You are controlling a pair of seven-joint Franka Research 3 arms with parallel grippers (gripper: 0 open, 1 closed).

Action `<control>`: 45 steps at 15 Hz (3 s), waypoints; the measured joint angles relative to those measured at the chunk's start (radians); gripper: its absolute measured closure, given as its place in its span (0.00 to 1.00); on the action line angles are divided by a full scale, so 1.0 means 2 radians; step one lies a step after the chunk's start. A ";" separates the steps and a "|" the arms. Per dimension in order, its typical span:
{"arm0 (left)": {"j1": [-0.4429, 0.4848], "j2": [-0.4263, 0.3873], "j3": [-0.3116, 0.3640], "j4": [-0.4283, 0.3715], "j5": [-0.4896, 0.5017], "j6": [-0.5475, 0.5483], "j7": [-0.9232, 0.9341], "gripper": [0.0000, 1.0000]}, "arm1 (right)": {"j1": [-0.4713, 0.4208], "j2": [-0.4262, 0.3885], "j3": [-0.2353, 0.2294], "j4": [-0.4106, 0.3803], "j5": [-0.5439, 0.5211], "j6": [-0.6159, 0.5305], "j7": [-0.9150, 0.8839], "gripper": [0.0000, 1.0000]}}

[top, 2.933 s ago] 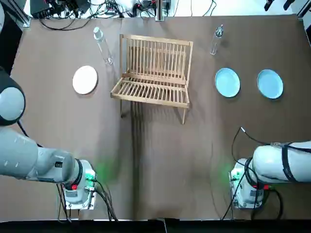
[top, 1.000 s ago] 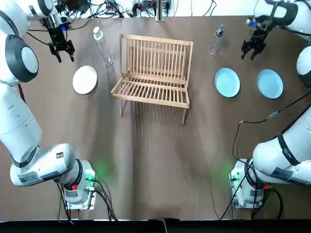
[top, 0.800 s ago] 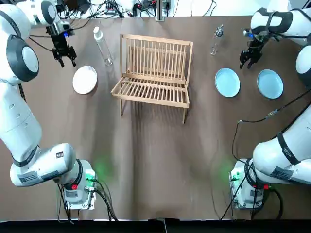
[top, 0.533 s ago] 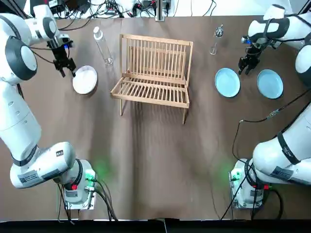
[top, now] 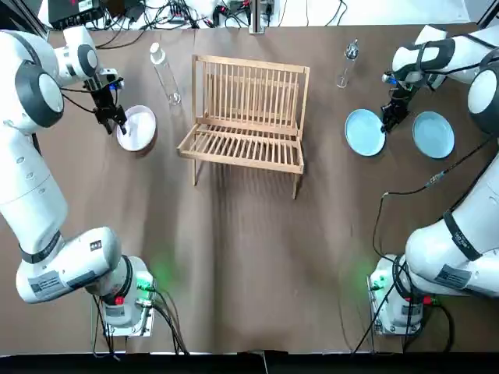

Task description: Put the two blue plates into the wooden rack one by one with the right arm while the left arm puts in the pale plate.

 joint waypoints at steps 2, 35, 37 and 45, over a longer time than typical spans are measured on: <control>0.000 0.001 0.000 0.000 0.000 0.002 0.000 0.27 | 0.000 0.003 0.000 0.000 0.000 -0.001 0.000 0.84; -0.036 -0.164 -0.153 0.002 -0.203 -0.453 -0.345 0.97 | 0.237 -0.141 0.014 0.010 0.358 -0.412 0.410 0.97; -0.065 -0.141 -0.153 0.003 -0.217 -0.430 -0.379 0.97 | 0.250 -0.141 0.013 0.008 0.374 -0.380 0.412 0.97; -0.084 -0.102 -0.153 0.011 -0.257 -0.382 -0.443 0.97 | 0.258 -0.141 0.013 0.005 0.379 -0.343 0.413 0.88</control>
